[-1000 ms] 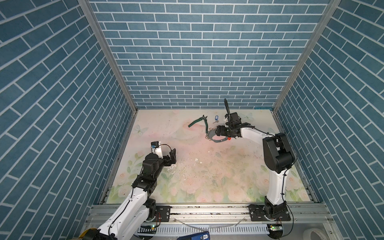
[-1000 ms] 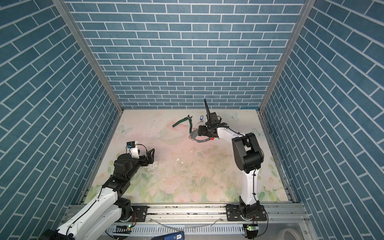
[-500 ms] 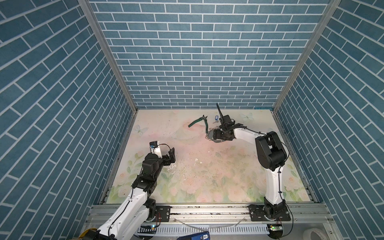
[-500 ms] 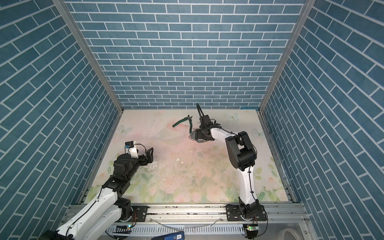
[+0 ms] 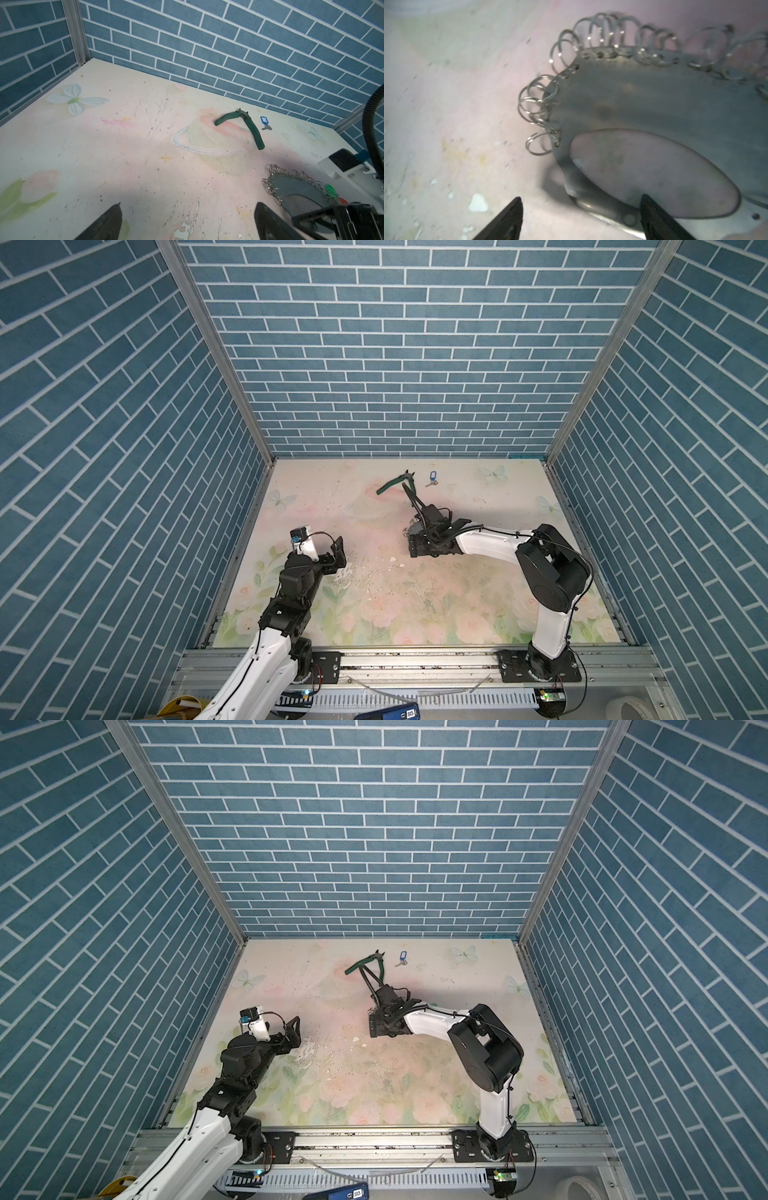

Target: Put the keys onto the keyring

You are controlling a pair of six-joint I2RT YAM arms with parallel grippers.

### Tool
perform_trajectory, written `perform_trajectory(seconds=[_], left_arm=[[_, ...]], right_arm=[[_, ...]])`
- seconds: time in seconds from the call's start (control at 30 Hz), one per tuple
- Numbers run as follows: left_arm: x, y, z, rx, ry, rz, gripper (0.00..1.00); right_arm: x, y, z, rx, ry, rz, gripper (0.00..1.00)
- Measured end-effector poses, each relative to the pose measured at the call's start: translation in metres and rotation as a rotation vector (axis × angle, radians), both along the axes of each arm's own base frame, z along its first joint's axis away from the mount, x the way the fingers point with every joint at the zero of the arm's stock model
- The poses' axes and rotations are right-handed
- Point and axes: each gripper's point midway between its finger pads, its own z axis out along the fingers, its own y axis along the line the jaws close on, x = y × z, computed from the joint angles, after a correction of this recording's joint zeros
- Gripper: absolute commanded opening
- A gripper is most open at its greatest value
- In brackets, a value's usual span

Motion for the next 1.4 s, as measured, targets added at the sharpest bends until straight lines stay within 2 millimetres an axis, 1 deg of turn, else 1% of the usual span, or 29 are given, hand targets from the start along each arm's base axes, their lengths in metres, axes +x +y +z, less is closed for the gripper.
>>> perform_trajectory(seconds=[0.1, 0.17, 0.23, 0.33, 0.4, 0.47, 0.57, 0.63, 0.7, 0.8, 0.97, 1.13, 1.23, 1.3, 1.4], left_arm=[[-0.002, 0.001, -0.01, 0.0, 0.032, 0.005, 1.0], [-0.002, 0.001, -0.016, 0.004, 0.054, 0.007, 1.0], [-0.003, 0.001, -0.023, 0.007, 0.084, 0.007, 1.0], [-0.003, -0.001, -0.031, 0.015, 0.131, -0.001, 1.0], [-0.003, -0.001, -0.029, 0.02, 0.151, -0.004, 1.0], [-0.001, -0.003, -0.022, 0.015, 0.145, -0.012, 1.0], [-0.003, -0.006, -0.02, 0.006, 0.143, -0.03, 1.0], [-0.004, -0.007, -0.02, 0.005, 0.143, -0.035, 1.0], [-0.005, -0.007, -0.02, 0.004, 0.139, -0.035, 1.0], [-0.005, -0.007, -0.021, 0.004, 0.143, -0.036, 1.0], [-0.004, -0.007, -0.031, 0.012, 0.176, -0.036, 1.0], [-0.004, -0.008, -0.037, 0.015, 0.196, -0.041, 1.0], [-0.004, -0.008, -0.036, 0.014, 0.191, -0.041, 1.0], [-0.003, -0.008, -0.034, 0.012, 0.182, -0.04, 1.0], [-0.001, -0.008, -0.033, 0.011, 0.174, -0.038, 1.0]], right_arm=[[-0.025, 0.018, 0.002, 0.005, 0.009, 0.064, 0.87], [-0.032, 0.018, 0.009, -0.005, 0.005, 0.079, 0.87], [-0.028, 0.009, 0.023, -0.026, -0.029, 0.063, 0.88], [-0.012, -0.013, 0.045, -0.061, -0.094, 0.022, 0.88], [0.002, -0.033, 0.05, -0.094, -0.112, -0.022, 0.88], [0.014, -0.053, 0.046, -0.126, -0.102, -0.069, 0.88], [0.03, -0.077, 0.043, -0.135, -0.083, -0.137, 0.89], [0.037, -0.087, 0.039, -0.107, -0.063, -0.166, 0.9], [0.038, -0.09, 0.031, -0.063, -0.039, -0.174, 0.91], [0.034, -0.093, 0.019, -0.019, 0.008, -0.172, 0.91], [0.042, -0.093, 0.012, 0.026, 0.031, -0.179, 0.91], [0.042, -0.092, 0.002, 0.029, 0.049, -0.175, 0.9], [0.038, -0.094, 0.0, 0.031, 0.048, -0.168, 0.9], [0.032, -0.096, 0.0, 0.036, 0.041, -0.161, 0.89], [0.011, -0.099, 0.0, 0.038, 0.049, -0.141, 0.89]])
